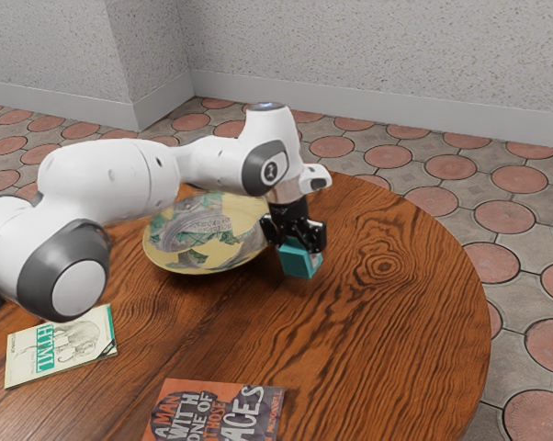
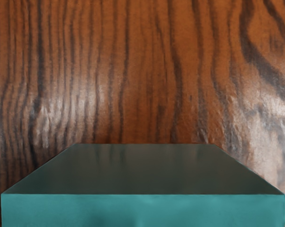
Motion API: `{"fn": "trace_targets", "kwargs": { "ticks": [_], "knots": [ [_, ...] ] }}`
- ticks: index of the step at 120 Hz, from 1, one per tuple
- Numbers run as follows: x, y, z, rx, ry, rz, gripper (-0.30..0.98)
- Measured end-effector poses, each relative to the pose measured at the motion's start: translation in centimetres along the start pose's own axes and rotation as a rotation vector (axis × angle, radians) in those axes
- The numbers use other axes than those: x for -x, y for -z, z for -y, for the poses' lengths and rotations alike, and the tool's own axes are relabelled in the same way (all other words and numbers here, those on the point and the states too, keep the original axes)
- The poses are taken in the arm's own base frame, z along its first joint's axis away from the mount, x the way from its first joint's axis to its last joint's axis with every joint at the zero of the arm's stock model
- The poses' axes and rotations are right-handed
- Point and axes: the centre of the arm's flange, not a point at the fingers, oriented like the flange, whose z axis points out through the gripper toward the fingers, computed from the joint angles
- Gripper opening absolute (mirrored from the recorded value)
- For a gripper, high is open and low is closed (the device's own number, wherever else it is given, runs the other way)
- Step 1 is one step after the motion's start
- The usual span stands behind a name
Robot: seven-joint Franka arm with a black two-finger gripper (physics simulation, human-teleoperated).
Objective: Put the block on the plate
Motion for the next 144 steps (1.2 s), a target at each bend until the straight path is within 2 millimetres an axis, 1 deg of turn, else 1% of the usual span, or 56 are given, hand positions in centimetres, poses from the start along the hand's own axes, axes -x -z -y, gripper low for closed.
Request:
{"fn": "trace_targets", "kwargs": {
  "ticks": [9, 17, 21, 29, 33, 37, 46, 53, 57, 63, 69, 75, 83, 93, 103, 120, 127, 137, 141, 144],
  "knots": [
    [-0.1, 2.1, 0.1, -0.007, -0.004, -0.013, 0.41],
    [-1.0, 5.8, 0.0, -0.028, -0.020, -0.054, 0.41],
    [-1.3, 7.7, 0.4, -0.040, -0.020, -0.072, 0.41],
    [-1.9, 10.7, 2.4, -0.071, -0.006, -0.092, 0.41],
    [-2.0, 11.8, 4.0, -0.097, 0.010, -0.094, 0.41],
    [-2.1, 12.5, 5.9, -0.128, 0.032, -0.087, 0.42],
    [-2.0, 12.3, 10.9, -0.182, 0.099, -0.050, 0.42],
    [-1.7, 11.9, 13.8, -0.195, 0.139, -0.021, 0.41],
    [-1.6, 11.2, 15.0, -0.193, 0.153, -0.001, 0.41],
    [-1.5, 9.8, 16.7, -0.181, 0.170, 0.031, 0.41],
    [-1.5, 7.6, 18.1, -0.163, 0.184, 0.067, 0.41],
    [-1.5, 5.5, 19.0, -0.143, 0.190, 0.094, 0.40],
    [-1.6, 3.5, 19.4, -0.119, 0.188, 0.121, 0.40],
    [-1.6, 2.0, 20.0, -0.101, 0.185, 0.140, 0.40],
    [-1.6, 1.4, 20.3, -0.089, 0.178, 0.147, 0.43],
    [-1.6, 1.2, 20.3, -0.079, 0.159, 0.149, 0.53],
    [-1.6, 2.1, 20.0, -0.076, 0.149, 0.139, 0.57],
    [-1.6, 4.5, 18.9, -0.072, 0.127, 0.111, 0.61],
    [-1.6, 5.7, 18.1, -0.071, 0.114, 0.097, 0.62],
    [-1.5, 7.2, 17.2, -0.070, 0.101, 0.081, 0.63]
  ]
}}
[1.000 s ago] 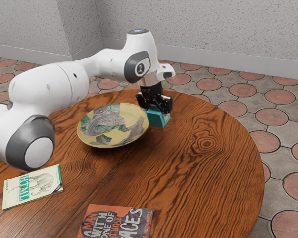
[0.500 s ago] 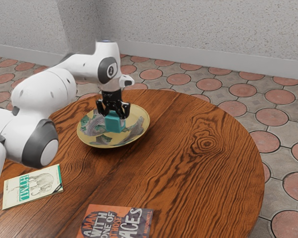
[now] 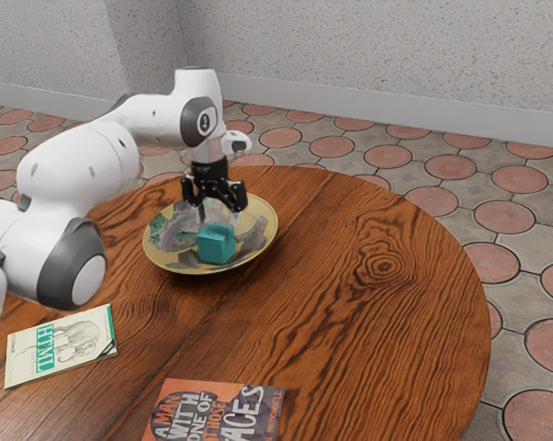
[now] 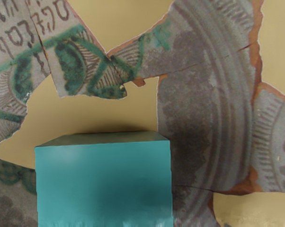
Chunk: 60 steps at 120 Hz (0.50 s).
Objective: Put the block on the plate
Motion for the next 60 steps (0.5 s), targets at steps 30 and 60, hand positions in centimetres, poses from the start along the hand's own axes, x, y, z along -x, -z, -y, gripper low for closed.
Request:
{"fn": "trace_targets", "kwargs": {
  "ticks": [30, 60],
  "knots": [
    [13.9, 12.9, -11.3, 0.033, -0.218, -0.003, 0.67],
    [24.3, 18.4, -9.9, -0.069, -0.230, -0.002, 0.68]
  ]
}}
